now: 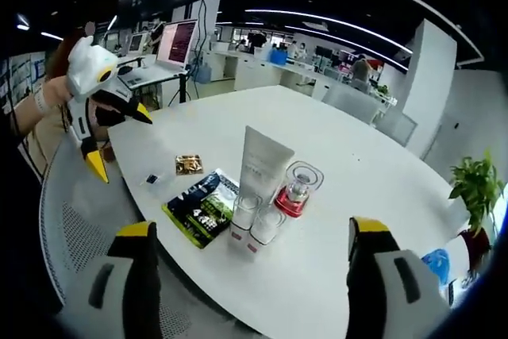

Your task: Arrange the skincare products in the storage area until every visible bottle or jar stands upright without overlapping.

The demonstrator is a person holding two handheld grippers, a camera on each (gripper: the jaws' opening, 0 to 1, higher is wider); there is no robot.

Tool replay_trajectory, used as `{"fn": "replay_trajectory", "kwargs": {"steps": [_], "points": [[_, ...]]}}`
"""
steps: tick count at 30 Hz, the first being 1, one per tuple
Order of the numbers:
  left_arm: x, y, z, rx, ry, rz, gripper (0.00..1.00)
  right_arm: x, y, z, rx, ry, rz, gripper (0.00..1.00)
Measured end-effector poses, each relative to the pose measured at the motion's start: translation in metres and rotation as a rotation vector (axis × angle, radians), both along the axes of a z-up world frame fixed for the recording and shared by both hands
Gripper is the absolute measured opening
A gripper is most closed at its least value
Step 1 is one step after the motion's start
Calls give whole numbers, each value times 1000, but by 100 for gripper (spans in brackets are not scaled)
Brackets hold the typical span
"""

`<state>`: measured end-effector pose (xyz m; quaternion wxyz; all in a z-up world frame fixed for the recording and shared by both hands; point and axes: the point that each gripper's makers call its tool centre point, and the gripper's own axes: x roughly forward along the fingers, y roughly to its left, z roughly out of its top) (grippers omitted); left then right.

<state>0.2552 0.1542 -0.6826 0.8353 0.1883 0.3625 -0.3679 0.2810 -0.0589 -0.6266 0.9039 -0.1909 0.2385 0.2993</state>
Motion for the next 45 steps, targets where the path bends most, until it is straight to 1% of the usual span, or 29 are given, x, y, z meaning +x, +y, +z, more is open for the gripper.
{"fn": "replay_trajectory", "kwargs": {"steps": [2,5,7,9,12,16,18,21,24,25,28,31,33,34,35,37,41,42,43,45], "points": [[0,2,-3,10,3,4,97,0,1,0,9,5,-2,100],[1,7,-8,6,17,6,97,1,3,-2,28,25,-2,100],[4,11,-13,19,26,8,97,2,3,-4,14,32,-1,100],[6,13,-15,26,29,3,96,3,0,-9,-16,42,-5,100],[10,15,-17,18,37,-4,95,4,-1,-11,-19,49,-6,100],[15,22,-26,35,58,-6,87,5,1,-10,-8,45,-11,100],[17,26,-34,68,64,-34,82,6,0,-10,-12,42,-12,100],[19,25,-43,93,62,-72,73,7,-1,-12,-10,45,-17,100],[21,25,-53,96,101,-79,70,7,-3,-13,-6,46,-28,100],[21,23,-57,94,111,-93,69,7,-4,-13,-5,48,-29,100],[26,21,-62,104,103,-119,63,8,-6,-15,-4,52,-36,100],[28,23,-69,130,122,-141,60,10,-8,-16,-6,56,-43,100],[29,25,-73,158,116,-165,57,12,-9,-16,-5,51,-48,100],[31,25,-75,160,117,-168,54,12,-9,-16,-3,51,-50,100],[31,25,-77,160,130,-168,52,13,-10,-16,0,53,-53,100],[30,24,-80,153,150,-163,51,13,-10,-16,2,53,-53,100],[28,21,-82,152,150,-164,51,15,-10,-16,4,45,-56,100],[28,21,-83,151,153,-164,51,15,-11,-17,8,54,-57,100],[26,20,-86,155,166,-166,49,16,-11,-18,9,57,-58,100],[27,20,-90,170,164,-167,50,17,-12,-18,9,56,-60,100]]}}
